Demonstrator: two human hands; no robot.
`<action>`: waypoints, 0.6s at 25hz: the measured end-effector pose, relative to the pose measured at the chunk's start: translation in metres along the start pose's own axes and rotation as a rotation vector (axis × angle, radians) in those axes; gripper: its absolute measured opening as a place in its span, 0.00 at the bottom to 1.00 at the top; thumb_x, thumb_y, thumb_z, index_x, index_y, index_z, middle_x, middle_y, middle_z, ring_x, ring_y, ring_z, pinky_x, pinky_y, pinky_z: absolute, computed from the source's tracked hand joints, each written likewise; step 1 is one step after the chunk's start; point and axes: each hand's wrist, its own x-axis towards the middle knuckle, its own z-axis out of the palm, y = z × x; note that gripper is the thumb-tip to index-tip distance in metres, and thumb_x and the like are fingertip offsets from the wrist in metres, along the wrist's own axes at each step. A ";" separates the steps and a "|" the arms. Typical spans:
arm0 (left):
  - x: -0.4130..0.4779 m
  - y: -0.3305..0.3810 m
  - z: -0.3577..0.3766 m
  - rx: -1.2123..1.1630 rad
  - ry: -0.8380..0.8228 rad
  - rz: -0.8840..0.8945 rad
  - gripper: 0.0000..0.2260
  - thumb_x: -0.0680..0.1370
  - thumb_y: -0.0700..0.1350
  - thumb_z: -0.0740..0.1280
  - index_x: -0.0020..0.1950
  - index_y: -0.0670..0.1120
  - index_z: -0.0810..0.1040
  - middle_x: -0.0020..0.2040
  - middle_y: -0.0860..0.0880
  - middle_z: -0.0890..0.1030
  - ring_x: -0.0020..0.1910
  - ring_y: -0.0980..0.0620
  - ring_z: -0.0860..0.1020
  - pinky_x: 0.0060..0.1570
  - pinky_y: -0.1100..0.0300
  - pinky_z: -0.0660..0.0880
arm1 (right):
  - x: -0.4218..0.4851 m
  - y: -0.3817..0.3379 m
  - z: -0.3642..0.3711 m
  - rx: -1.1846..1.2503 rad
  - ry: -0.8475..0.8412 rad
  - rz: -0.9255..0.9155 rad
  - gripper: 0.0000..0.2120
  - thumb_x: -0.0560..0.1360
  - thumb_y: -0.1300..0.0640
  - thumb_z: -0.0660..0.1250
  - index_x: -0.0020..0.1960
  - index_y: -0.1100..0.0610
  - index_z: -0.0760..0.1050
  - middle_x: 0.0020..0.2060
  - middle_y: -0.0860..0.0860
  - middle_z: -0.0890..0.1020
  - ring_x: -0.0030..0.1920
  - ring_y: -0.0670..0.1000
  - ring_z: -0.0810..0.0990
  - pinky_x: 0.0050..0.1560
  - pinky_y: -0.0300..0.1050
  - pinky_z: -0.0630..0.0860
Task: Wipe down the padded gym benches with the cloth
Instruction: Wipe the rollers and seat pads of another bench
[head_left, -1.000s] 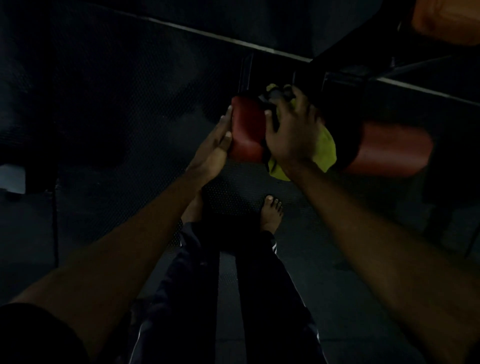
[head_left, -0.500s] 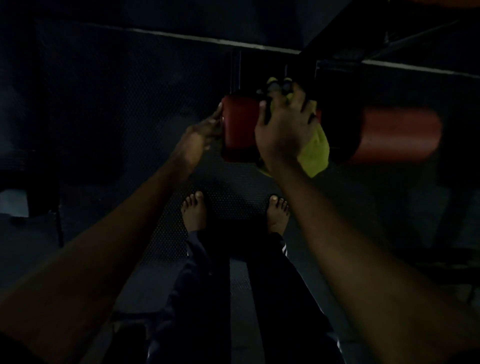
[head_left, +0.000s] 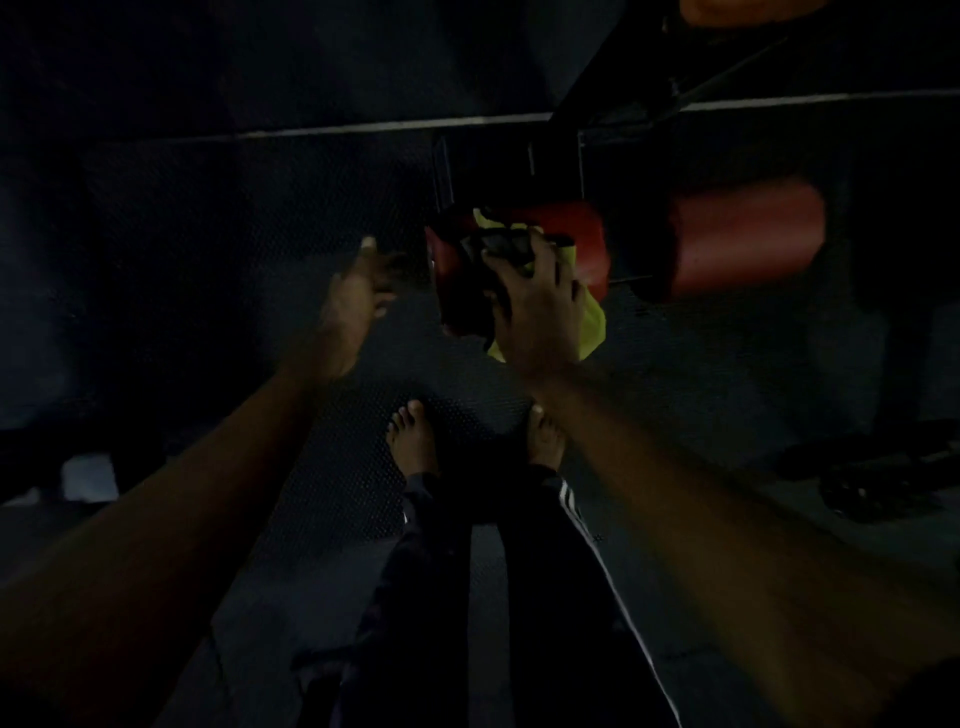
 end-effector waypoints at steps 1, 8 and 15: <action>-0.004 0.004 0.000 0.015 -0.001 0.029 0.20 0.85 0.59 0.49 0.57 0.53 0.79 0.53 0.49 0.83 0.47 0.55 0.80 0.51 0.56 0.74 | 0.008 -0.016 -0.001 -0.001 0.005 0.042 0.20 0.81 0.49 0.65 0.73 0.44 0.72 0.77 0.57 0.63 0.75 0.64 0.62 0.67 0.67 0.67; 0.004 0.028 -0.014 0.070 -0.120 0.068 0.43 0.68 0.77 0.55 0.77 0.53 0.69 0.76 0.50 0.70 0.74 0.51 0.68 0.76 0.50 0.61 | 0.013 -0.041 0.022 0.005 0.101 -0.056 0.22 0.74 0.48 0.72 0.68 0.42 0.76 0.74 0.55 0.69 0.69 0.63 0.69 0.62 0.62 0.68; 0.003 0.043 0.023 0.450 -0.277 0.288 0.27 0.84 0.62 0.46 0.77 0.51 0.68 0.76 0.50 0.69 0.75 0.52 0.65 0.70 0.61 0.59 | -0.055 -0.041 0.082 0.417 0.320 0.241 0.20 0.83 0.49 0.63 0.74 0.49 0.72 0.77 0.60 0.62 0.77 0.63 0.62 0.70 0.63 0.70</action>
